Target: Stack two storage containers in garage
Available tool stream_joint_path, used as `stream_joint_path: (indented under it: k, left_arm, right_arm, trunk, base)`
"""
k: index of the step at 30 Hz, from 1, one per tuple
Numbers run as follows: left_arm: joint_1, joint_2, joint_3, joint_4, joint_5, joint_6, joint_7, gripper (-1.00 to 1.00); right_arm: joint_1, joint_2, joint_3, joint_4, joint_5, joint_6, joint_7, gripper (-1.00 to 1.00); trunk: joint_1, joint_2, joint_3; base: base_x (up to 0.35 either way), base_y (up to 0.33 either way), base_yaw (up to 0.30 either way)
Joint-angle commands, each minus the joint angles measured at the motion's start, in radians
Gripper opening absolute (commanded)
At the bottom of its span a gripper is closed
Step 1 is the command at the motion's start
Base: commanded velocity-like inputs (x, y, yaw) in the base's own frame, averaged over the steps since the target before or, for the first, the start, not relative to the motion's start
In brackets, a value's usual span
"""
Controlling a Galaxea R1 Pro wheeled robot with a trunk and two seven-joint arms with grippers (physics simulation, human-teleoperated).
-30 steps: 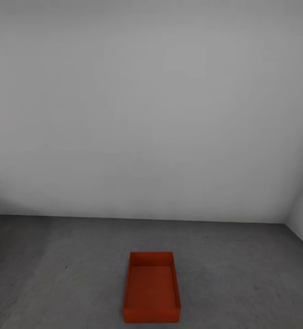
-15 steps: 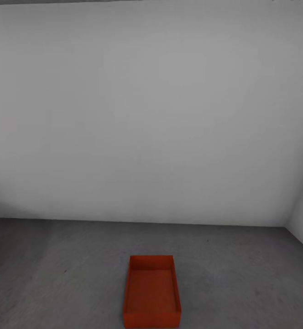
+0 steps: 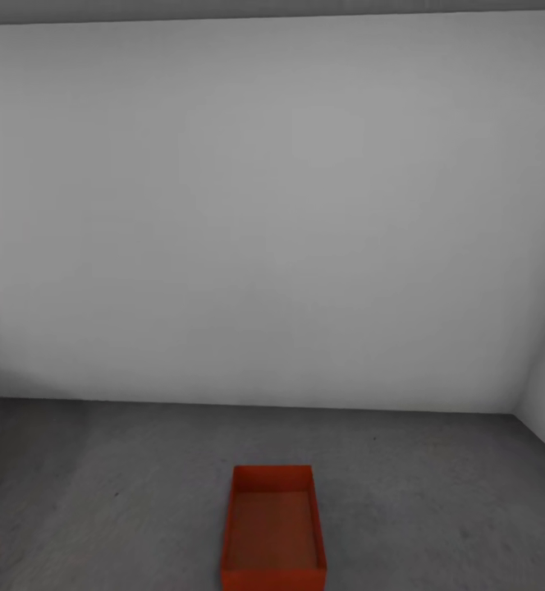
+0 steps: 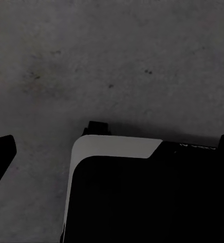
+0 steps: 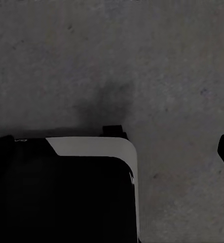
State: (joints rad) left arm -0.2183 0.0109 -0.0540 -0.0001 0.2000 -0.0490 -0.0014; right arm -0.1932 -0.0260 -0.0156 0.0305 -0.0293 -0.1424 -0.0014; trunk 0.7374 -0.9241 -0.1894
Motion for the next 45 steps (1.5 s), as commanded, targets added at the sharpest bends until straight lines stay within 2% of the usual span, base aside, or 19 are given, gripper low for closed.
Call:
stream_joint_path:
  k: [1,13,23,45]
  left_arm:
    - [0.000,0.002,-0.006,0.001,0.009,-0.003,0.000,1.00]
    - [0.001,0.003,-0.006,0.000,0.009,-0.003,0.000,1.00]
    - [0.001,0.003,-0.006,0.000,0.009,-0.005,0.003,1.00]
    - [0.001,0.000,-0.007,-0.001,0.004,-0.005,0.003,1.00]
  right_arm:
    - [-0.002,-0.001,-0.001,0.003,-0.004,-0.005,0.000,1.00]
    - [-0.002,-0.009,0.003,0.002,0.004,-0.003,0.003,1.00]
    - [-0.002,0.000,0.013,0.002,0.009,-0.002,-0.001,1.00]
    - [-0.001,-0.003,0.014,0.002,0.012,-0.003,-0.012,1.00]
  trunk:
    - [0.000,-0.001,-0.001]
    - [0.000,-0.001,0.001]
    - [0.000,-0.001,0.001]
    - [0.000,-0.001,0.001]
  base:
    - [0.000,0.000,0.000]
    - [0.000,0.000,0.000]
    - [0.000,0.000,0.000]
    - [0.000,0.000,-0.285]
